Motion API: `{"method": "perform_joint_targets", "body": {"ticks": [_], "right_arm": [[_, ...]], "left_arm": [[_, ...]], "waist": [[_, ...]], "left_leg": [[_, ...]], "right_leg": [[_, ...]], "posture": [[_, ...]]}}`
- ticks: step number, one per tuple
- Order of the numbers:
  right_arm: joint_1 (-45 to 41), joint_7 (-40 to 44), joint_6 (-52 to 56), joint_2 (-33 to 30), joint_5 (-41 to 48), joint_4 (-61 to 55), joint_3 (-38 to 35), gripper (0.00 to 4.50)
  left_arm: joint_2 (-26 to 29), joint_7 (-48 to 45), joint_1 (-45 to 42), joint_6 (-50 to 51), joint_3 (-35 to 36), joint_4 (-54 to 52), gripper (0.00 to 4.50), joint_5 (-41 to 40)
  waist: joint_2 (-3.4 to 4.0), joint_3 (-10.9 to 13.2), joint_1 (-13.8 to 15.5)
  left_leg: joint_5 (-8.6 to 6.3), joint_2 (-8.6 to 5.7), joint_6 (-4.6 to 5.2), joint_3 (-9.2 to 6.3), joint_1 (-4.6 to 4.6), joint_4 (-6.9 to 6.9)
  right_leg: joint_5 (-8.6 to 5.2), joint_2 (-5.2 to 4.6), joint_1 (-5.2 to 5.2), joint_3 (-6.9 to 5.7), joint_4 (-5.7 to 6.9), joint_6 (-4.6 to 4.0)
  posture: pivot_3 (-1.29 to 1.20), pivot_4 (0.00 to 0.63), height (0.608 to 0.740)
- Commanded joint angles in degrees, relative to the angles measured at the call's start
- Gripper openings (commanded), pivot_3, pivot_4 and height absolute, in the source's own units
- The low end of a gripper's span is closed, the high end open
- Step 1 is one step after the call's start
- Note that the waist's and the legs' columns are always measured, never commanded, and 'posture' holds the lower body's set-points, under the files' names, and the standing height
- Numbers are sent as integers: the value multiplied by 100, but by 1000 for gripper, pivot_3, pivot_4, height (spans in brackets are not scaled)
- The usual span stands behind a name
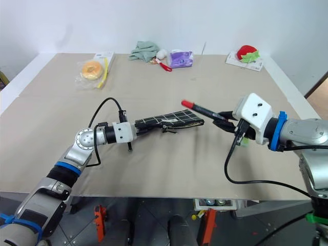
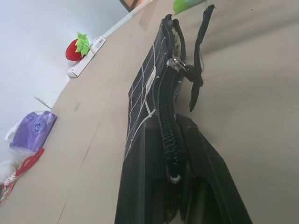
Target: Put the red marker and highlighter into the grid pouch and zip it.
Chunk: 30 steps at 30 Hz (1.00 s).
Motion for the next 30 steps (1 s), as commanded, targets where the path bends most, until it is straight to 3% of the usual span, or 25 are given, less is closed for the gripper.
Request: {"method": "perform_joint_targets", "body": {"ticks": [1,6,15,30], "right_arm": [[5,258,-307,-256,-270,95,175,549],[124,425,-445,-514,-726,259,539,549],[-52,386,-617,-403,-1137,570,725,549],[-81,482,-335,-362,-761,366,534,549]], "left_arm": [[-11,48,-134,-39,152,-97,0,-111],[-35,100,-62,-8,154,-181,0,-94],[-61,99,-34,-8,135,-216,0,-80],[-34,91,7,-15,129,-208,0,-35]], "waist": [[0,0,-4],[2,0,2],[2,0,3],[2,0,4]], "left_leg": [[0,0,0,1,2,0],[0,1,-1,2,1,-1],[1,0,-2,2,1,0],[1,0,-2,2,1,0]], "right_leg": [[0,0,0,0,1,-1],[0,0,-2,1,1,-1],[1,0,-2,2,2,-2],[2,0,-2,2,2,-3]], "posture": [[0,150,739],[0,150,739],[0,150,739],[0,150,739]]}}
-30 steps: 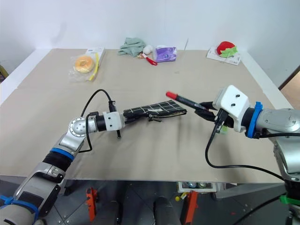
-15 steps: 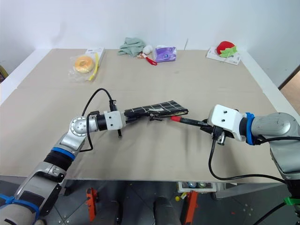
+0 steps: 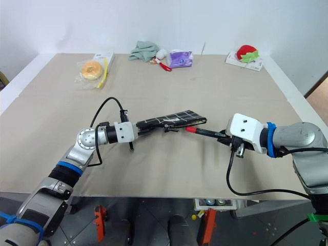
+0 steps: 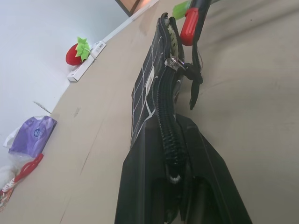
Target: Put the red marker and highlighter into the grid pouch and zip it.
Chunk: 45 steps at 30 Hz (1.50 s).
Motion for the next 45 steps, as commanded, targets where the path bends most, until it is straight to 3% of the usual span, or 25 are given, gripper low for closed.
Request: {"method": "perform_joint_targets", "body": {"ticks": [1,23,32,45], "right_arm": [[-57,8,-15,-85,45,-174,-260,549],[-158,-36,45,9,168,-117,-241,549],[-274,-202,-165,67,-226,202,22,549],[-1237,-359,-458,936,-871,414,950,549]], "left_arm": [[45,78,4,-15,120,-195,0,-41],[63,120,60,-53,99,-172,0,25],[67,122,73,-31,89,-245,0,19],[-130,46,15,20,-8,-334,0,-26]], "waist": [[0,0,0],[0,0,1],[0,0,1],[1,-1,-6]], "left_leg": [[0,0,0,0,0,0],[0,1,0,0,1,2],[1,0,-1,0,1,3],[4,2,-5,0,6,4]], "right_leg": [[0,0,0,0,0,0],[4,1,0,0,1,-3],[5,1,1,0,2,-3],[12,3,2,0,4,-8]], "posture": [[0,150,739],[0,150,739],[0,150,739],[0,150,739]]}}
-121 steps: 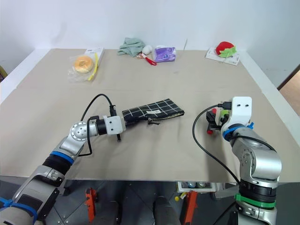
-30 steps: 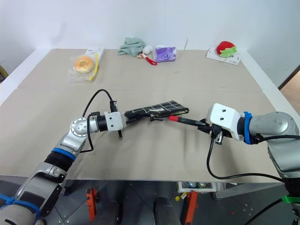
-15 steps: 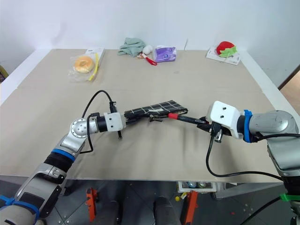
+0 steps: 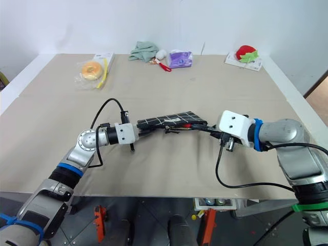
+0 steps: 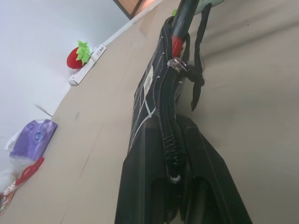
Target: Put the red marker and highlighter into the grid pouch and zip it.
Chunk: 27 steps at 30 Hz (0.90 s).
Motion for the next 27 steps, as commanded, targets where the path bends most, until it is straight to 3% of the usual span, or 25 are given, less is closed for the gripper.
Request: {"method": "perform_joint_targets", "body": {"ticks": [1,7,15,23,27], "right_arm": [[-378,-67,-52,248,-154,-139,190,549],[-768,36,-122,645,-319,-214,560,549],[-901,240,-350,606,-464,-142,646,549],[-779,681,895,209,711,-921,-375,4470],[-716,318,1867,242,1532,-1083,-1449,4470]], "left_arm": [[-76,-25,-85,5,-2,-201,0,-76],[-281,-170,-154,42,-49,-289,0,-193],[-384,-392,-101,243,-34,-448,0,-389],[-501,-452,36,1172,195,-702,0,-875],[-495,-386,74,1502,338,-755,0,-1022]], "waist": [[0,0,5],[0,0,8],[0,0,8],[0,0,10],[0,0,10]], "left_leg": [[0,0,0,-1,0,0],[1,-3,0,-2,-4,0],[0,-2,0,-3,-5,-1],[0,-2,0,-6,-6,0],[0,-2,0,-7,-4,0]], "right_leg": [[0,1,0,0,0,0],[6,-2,0,-1,0,-10],[6,-2,-1,-2,0,-11],[7,-2,-1,-3,1,-12],[6,-2,1,-4,1,-12]], "posture": [[0,150,739],[0,150,739],[0,150,739],[0,150,739],[0,150,739]]}}
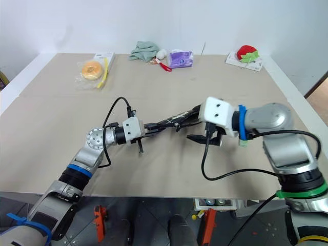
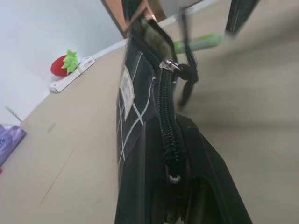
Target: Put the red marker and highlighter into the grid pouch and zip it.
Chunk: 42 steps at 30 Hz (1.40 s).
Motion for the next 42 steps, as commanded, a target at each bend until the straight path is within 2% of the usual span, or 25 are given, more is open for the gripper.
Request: {"method": "perform_joint_targets", "body": {"ticks": [1,2,4,6,12,18,20,29,32,35,37,38,40,42], "right_arm": [[22,-546,806,-28,547,-183,-1062,4470],[60,-863,955,24,474,-71,-1233,4470],[183,-2165,1483,277,-123,490,-1520,4470],[255,-3063,1894,536,-442,765,-1707,4470],[674,-4820,2853,1963,-574,613,-2478,4470],[766,-5502,3021,2671,-471,397,-2665,4470],[877,-5642,3106,2749,-515,398,-2590,4470],[1219,-5820,3115,2783,-540,512,-2290,4470],[1266,-5762,3195,2713,-513,601,-2175,3694],[1275,-5674,3206,2598,-504,652,-2087,2291],[1287,-5608,3162,2511,-493,666,-2046,1202],[1258,-5572,3035,2500,-454,658,-2079,1014],[1204,-5354,2671,2421,-367,601,-2039,1021],[1337,-4610,1793,1961,-399,400,-1634,1021]], "left_arm": [[-16,87,47,224,233,-293,0,-225],[-15,89,58,267,248,-320,0,-242],[-18,102,67,323,266,-355,0,-257],[-24,111,81,366,276,-390,0,-274],[-40,103,59,440,286,-412,0,-307],[-16,46,11,447,288,-366,0,-324],[-22,43,-4,446,286,-359,0,-324],[-46,37,-10,436,284,-369,0,-323],[-46,69,-9,441,303,-371,0,-315],[-38,85,3,449,317,-382,0,-319],[-28,104,-1,454,333,-373,0,-323],[-21,108,-12,457,346,-361,0,-331],[-17,108,-43,465,375,-330,0,-351],[-43,72,-63,521,409,-339,0,-416]], "waist": [[0,0,1],[0,0,1],[-6,-4,4],[-14,-8,8],[-6,-10,-6],[5,-12,-8],[6,-13,-8],[8,-14,-13],[8,-14,-11],[8,-14,-10],[7,-14,-3],[7,-14,-2],[7,-14,-5],[10,-13,-7]], "left_leg": [[0,0,0,0,0,0],[0,0,0,0,1,0],[0,0,0,-1,5,3],[1,0,0,0,6,6],[10,2,11,3,8,-8],[13,-1,15,5,7,-7],[13,-1,16,5,8,-6],[14,0,18,4,9,-8],[14,0,18,4,11,-8],[15,0,19,4,13,-8],[15,0,19,4,13,-7],[15,-1,19,3,12,-6],[15,-2,19,4,11,-6],[15,-2,19,4,10,-7]], "right_leg": [[0,0,0,0,0,0],[0,0,2,0,0,0],[0,0,7,-2,0,1],[0,0,10,-2,0,2],[19,6,0,7,9,-27],[16,4,-1,10,9,-19],[3,5,0,9,9,4],[1,6,0,9,8,5],[1,7,3,9,8,6],[1,7,6,9,8,7],[1,6,7,9,6,8],[1,5,9,8,4,8],[1,4,9,9,1,10],[1,4,6,9,1,10]], "posture": [[0,150,739],[0,150,739],[0,150,739],[0,150,739],[0,150,739],[0,150,739],[0,150,739],[0,150,739],[0,150,739],[0,150,739],[0,150,739],[0,150,739],[0,150,739],[0,150,739]]}}
